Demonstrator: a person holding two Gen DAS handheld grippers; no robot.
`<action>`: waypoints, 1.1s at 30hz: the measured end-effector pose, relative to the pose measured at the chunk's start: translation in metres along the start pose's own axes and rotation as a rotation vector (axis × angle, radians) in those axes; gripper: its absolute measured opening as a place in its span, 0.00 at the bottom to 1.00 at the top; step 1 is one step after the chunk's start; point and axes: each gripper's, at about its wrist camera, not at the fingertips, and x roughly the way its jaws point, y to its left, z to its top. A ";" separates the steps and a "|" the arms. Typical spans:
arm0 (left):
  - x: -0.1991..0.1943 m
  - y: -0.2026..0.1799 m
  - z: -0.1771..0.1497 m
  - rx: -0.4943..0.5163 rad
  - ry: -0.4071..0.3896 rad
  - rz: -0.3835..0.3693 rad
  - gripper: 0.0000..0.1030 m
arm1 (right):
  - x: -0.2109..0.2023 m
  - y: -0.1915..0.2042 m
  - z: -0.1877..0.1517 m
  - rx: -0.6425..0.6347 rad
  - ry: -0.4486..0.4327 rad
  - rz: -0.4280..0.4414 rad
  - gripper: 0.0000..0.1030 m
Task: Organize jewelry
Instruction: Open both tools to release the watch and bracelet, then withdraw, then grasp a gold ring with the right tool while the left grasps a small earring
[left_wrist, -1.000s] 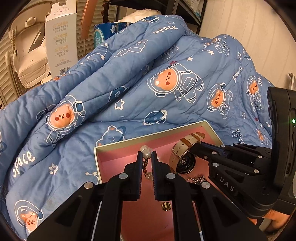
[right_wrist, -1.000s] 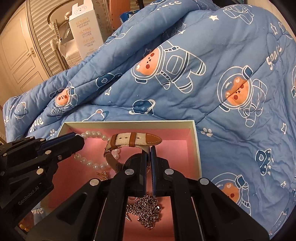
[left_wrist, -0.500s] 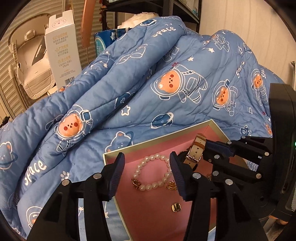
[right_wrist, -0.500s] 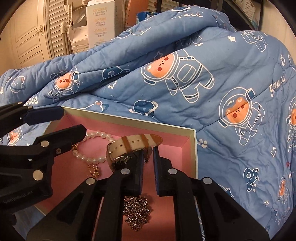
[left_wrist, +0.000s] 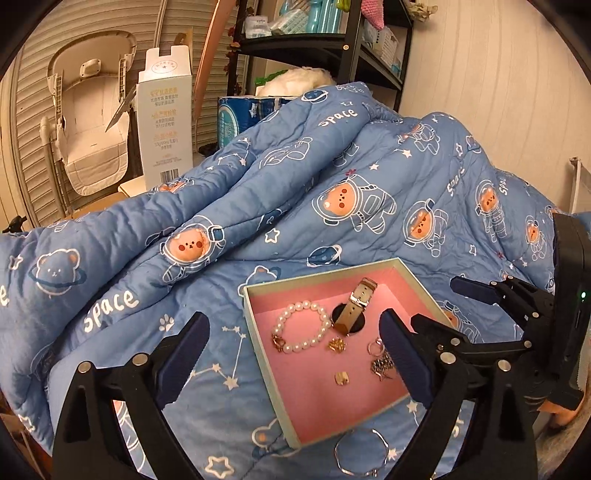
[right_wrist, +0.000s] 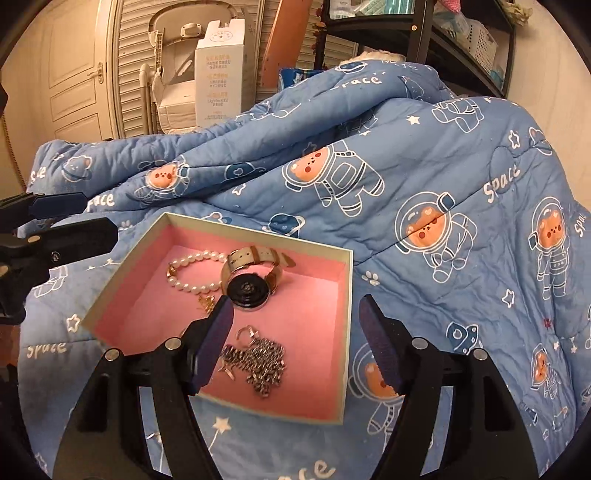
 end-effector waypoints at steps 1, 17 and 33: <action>-0.007 -0.001 -0.008 0.007 -0.003 -0.003 0.90 | -0.008 0.003 -0.006 -0.002 -0.002 0.018 0.68; -0.062 -0.012 -0.140 -0.013 0.104 0.013 0.91 | -0.071 0.027 -0.135 0.083 0.095 0.150 0.66; -0.059 -0.050 -0.164 0.105 0.154 -0.075 0.63 | -0.047 0.054 -0.136 0.005 0.137 0.233 0.35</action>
